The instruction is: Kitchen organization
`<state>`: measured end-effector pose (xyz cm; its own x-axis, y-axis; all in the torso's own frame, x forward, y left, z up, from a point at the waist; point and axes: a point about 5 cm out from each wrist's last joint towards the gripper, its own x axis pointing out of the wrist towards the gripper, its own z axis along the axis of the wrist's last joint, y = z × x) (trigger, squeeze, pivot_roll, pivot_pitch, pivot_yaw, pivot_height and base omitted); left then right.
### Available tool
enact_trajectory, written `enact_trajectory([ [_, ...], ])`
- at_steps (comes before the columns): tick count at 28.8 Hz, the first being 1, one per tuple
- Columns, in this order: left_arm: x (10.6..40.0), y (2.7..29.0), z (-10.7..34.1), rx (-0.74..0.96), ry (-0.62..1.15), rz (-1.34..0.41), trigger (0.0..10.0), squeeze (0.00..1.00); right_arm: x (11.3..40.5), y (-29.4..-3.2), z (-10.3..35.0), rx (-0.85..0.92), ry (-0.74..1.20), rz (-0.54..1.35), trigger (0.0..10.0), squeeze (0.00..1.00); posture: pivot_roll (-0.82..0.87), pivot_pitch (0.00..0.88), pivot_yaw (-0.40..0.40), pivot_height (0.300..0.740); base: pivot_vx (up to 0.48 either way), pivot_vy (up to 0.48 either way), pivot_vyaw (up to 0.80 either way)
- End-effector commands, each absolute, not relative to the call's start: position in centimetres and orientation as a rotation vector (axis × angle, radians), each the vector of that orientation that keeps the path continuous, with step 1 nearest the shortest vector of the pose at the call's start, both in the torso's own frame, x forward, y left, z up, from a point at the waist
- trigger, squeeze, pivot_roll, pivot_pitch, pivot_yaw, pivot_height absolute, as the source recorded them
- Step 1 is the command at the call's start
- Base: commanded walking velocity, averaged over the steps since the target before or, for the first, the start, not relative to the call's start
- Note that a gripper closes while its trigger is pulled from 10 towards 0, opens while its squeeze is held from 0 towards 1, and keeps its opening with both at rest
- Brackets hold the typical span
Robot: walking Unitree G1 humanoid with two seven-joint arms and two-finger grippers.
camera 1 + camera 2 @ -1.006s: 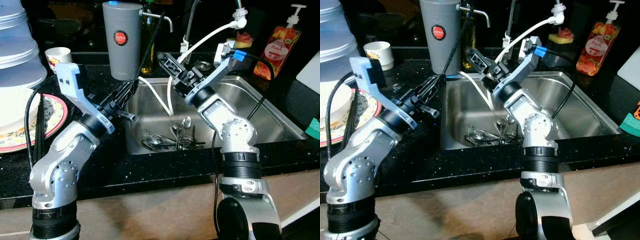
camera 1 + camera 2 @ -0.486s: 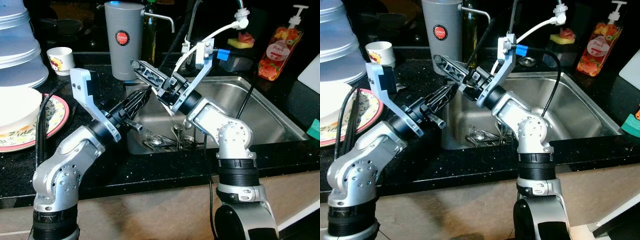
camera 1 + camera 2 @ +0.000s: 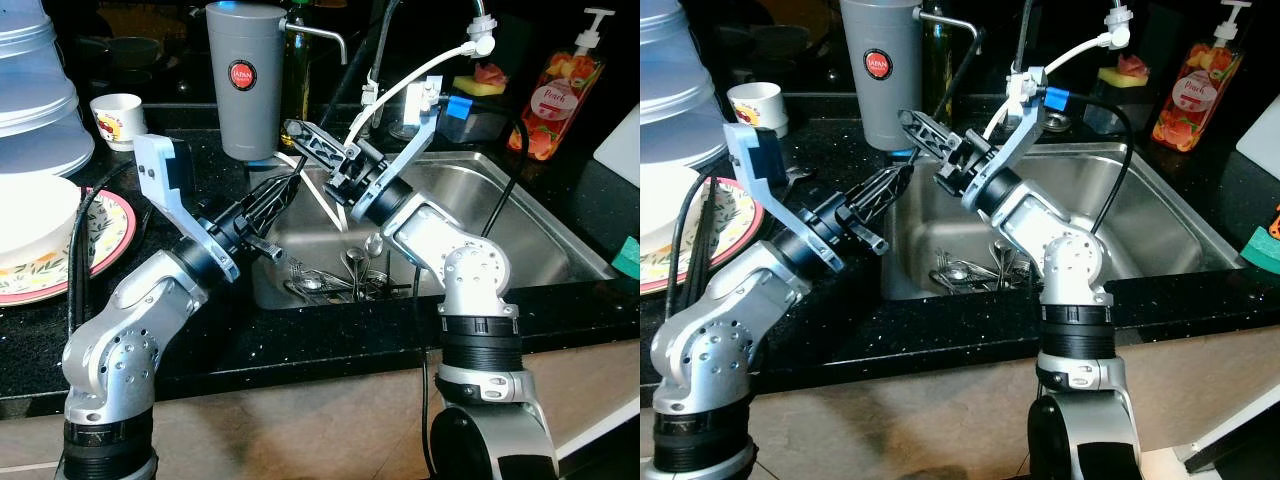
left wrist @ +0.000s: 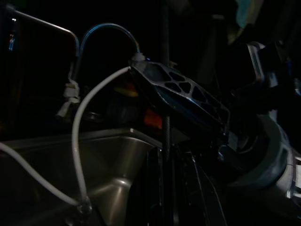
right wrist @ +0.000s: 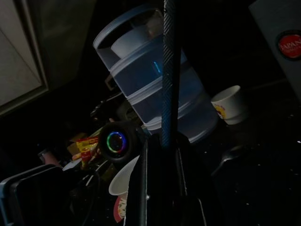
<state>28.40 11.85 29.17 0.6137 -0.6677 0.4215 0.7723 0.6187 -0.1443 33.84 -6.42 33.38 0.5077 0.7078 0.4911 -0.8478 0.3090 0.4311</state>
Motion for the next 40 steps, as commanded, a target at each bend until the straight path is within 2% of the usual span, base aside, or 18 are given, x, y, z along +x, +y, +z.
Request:
enact_trajectory([
  [1,28.3,12.3,29.5,-0.321,-0.358,-0.838,0.0,0.0,33.8,-6.7,33.6,0.704,-0.232,1.03,0.0,0.0,0.0,0.113,-0.025,0.74,0.0,0.0,0.0],
  [9,28.2,12.2,29.4,-0.317,-0.351,-0.847,0.0,0.0,33.8,-6.8,33.6,0.706,-0.236,1.029,0.0,0.0,0.0,0.11,-0.025,0.74,0.0,0.0,0.0],
  [10,28.2,12.2,29.4,-0.315,-0.354,-0.851,1.7,0.59,33.8,-6.8,33.6,0.705,-0.237,1.028,0.0,0.0,0.0,0.106,-0.025,0.74,0.0,0.0,0.0],
  [11,28.2,12.2,29.4,-0.305,-0.354,-0.845,7.8,1.0,33.8,-6.8,33.7,0.707,-0.237,1.028,0.0,0.0,0.0,0.105,-0.025,0.74,0.0,0.0,0.0],
  [12,28.3,12.2,29.4,-0.298,-0.353,-0.842,10.0,1.0,33.8,-6.8,33.7,0.707,-0.239,1.027,0.0,0.0,0.0,0.105,-0.025,0.74,0.0,0.0,0.0],
  [20,29.1,12.7,29.3,-0.222,-0.334,-0.754,10.0,1.0,34.4,-7.4,33.6,0.697,-0.25,0.975,0.0,0.0,0.0,0.093,-0.023,0.74,0.0,0.0,0.0],
  [25,30.3,13.9,29.1,-0.16,-0.322,-0.594,10.0,1.0,35.9,-8.7,33.2,0.56,-0.284,0.843,0.0,0.0,0.0,0.093,-0.022,0.74,0.0,0.0,0.0],
  [26,30.6,14.2,28.9,-0.128,-0.309,-0.558,10.0,0.0,36.7,-9.2,32.7,0.494,-0.284,0.777,0.0,0.0,0.0,0.094,-0.023,0.74,0.0,0.0,0.0],
  [29,30.9,13.9,28.1,-0.025,-0.232,-0.56,10.0,0.0,38.7,-9.8,30.0,0.222,-0.228,0.645,0.0,0.0,0.0,0.096,-0.024,0.74,0.0,0.0,0.0],
  [30,30.6,13.3,27.6,0.014,-0.185,-0.609,10.0,0.0,39.1,-9.6,28.9,0.126,-0.202,0.634,0.6,0.0,0.0,0.098,-0.024,0.74,0.0,0.0,0.0],
  [31,30.6,13.3,27.6,0.014,-0.185,-0.609,10.0,0.0,39.1,-9.6,28.9,0.126,-0.202,0.634,0.6,0.0,0.0,0.098,-0.024,0.74,0.0,0.0,0.0],
  [32,30.4,12.9,27.2,0.046,-0.149,-0.651,10.0,0.0,39.2,-9.3,28.1,0.062,-0.183,0.636,1.3,0.0,0.0,0.099,-0.023,0.74,0.0,0.0,0.0],
  [33,30.4,12.9,27.2,0.046,-0.149,-0.651,10.0,0.0,39.2,-9.3,28.1,0.062,-0.183,0.636,1.3,0.0,0.0,0.099,-0.023,0.74,0.0,0.0,0.0],
  [34,29.4,11.7,26.5,0.082,-0.056,-0.769,10.0,0.0,39.7,-8.5,26.1,-0.08,-0.145,0.631,2.0,0.0,0.0,0.098,-0.022,0.74,0.0,0.0,0.0],
  [35,29.4,11.7,26.5,0.082,-0.056,-0.769,10.0,0.0,39.7,-8.5,26.1,-0.08,-0.145,0.631,2.0,0.0,0.0,0.098,-0.022,0.74,0.0,0.0,0.0],
  [36,29.1,11.4,26.3,0.097,-0.02,-0.801,10.0,0.0,39.8,-8.2,25.3,-0.12,-0.127,0.634,2.9,0.0,0.0,0.098,-0.025,0.74,0.0,0.0,0.0],
  [37,28.9,11.2,26.0,0.115,0.011,-0.817,10.0,0.0,39.8,-7.8,24.4,-0.148,-0.104,0.644,4.7,0.0,0.01,0.098,-0.029,0.74,0.0,0.0,0.0],
  [40,28.9,11.1,25.9,0.128,0.027,-0.82,10.0,0.0,39.9,-7.7,23.9,-0.16,-0.09,0.651,4.7,0.0,0.01,0.098,-0.03,0.74,0.0,0.0,0.0],
])
